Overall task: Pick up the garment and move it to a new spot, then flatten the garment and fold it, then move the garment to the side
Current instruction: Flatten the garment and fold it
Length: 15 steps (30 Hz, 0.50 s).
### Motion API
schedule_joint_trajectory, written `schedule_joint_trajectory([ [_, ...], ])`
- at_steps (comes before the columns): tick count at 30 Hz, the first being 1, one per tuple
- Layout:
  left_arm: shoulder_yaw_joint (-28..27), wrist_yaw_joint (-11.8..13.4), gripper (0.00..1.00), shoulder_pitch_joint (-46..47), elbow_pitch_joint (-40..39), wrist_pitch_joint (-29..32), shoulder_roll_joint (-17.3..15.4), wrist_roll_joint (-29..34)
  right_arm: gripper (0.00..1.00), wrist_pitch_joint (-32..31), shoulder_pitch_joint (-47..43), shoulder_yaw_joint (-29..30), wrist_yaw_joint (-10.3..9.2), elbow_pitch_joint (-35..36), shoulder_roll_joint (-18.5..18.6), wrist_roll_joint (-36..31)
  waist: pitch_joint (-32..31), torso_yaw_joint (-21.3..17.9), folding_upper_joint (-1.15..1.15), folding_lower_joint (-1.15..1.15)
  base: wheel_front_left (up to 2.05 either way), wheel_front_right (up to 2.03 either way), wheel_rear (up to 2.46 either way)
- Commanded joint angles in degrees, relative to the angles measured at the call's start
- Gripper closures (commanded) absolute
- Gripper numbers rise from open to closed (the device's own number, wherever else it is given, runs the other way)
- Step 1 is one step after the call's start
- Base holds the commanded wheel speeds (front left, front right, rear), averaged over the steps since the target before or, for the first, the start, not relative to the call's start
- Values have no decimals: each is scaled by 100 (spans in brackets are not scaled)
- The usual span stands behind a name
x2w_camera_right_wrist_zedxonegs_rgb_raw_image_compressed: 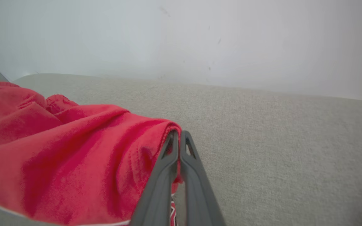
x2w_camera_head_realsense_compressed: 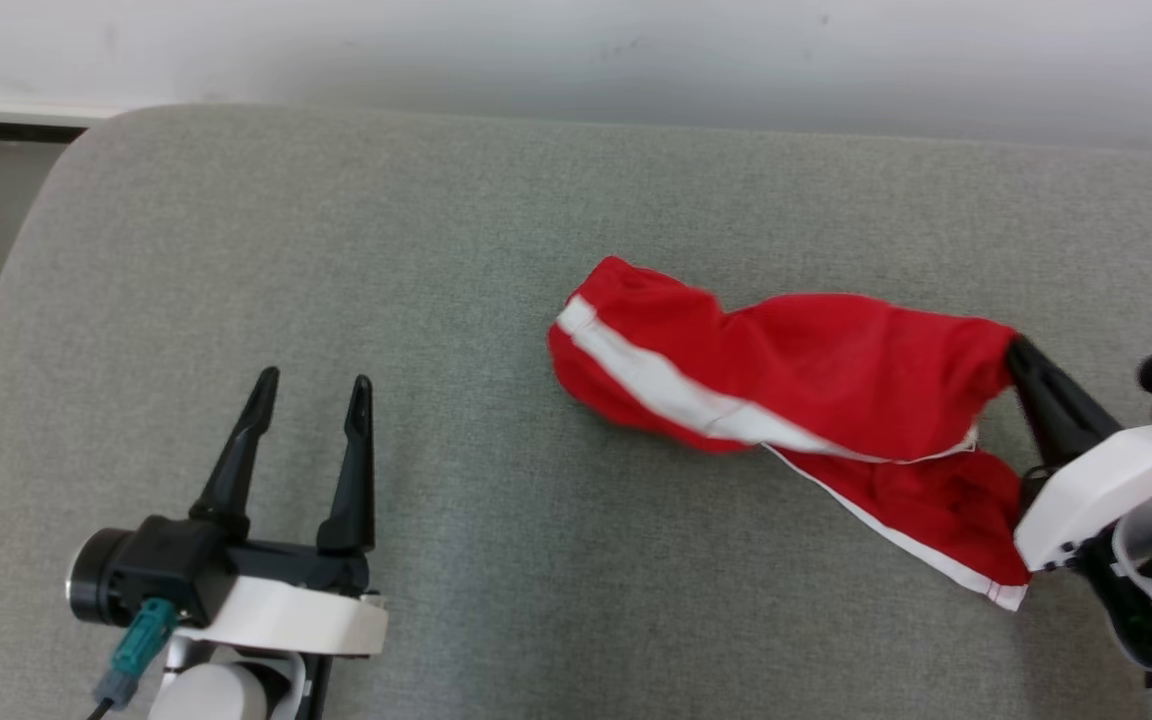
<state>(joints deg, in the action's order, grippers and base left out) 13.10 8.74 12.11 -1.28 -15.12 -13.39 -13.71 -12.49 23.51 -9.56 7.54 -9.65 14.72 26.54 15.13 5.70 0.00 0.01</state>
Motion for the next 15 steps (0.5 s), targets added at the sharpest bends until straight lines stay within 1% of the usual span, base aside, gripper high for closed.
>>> schedule_joint_trajectory([
  [1, -17, -29, 0, 75, 27, -1, 29, 74, 100, -39, 36, 217, -13, -200, -7, 26, 57, 58, 0, -1, 0, 0, 0],
  [5, -27, -56, 0, 83, 83, 0, 83, 96, 100, -25, 30, 542, -13, -720, -60, 87, 95, 101, 0, -1, 0, 0, 0],
  [6, -28, -62, 0, 78, 93, 0, 96, 101, 75, 21, 11, 569, -13, -821, -73, 132, 94, 105, 0, -1, 0, 0, 0],
  [7, -34, -68, 0, 69, 105, -1, 107, 105, 33, 96, -5, 579, -13, -867, -101, 178, 89, 103, 0, -1, 0, 0, 0],
  [8, -43, -76, 0, 57, 115, 0, 113, 112, 0, 189, -30, 589, -13, -904, -101, 199, 80, 97, 0, -1, 0, 0, 0],
  [11, -65, -92, 0, -3, 147, 0, 129, 140, 0, 524, -198, 606, -13, -870, -79, 190, 7, 53, 0, -1, 0, 0, 0],
  [15, -101, -88, 0, -85, 170, 0, 122, 159, 0, 1067, -446, 658, -13, -507, 15, -87, -107, -38, 0, -1, 0, 0, 0],
])
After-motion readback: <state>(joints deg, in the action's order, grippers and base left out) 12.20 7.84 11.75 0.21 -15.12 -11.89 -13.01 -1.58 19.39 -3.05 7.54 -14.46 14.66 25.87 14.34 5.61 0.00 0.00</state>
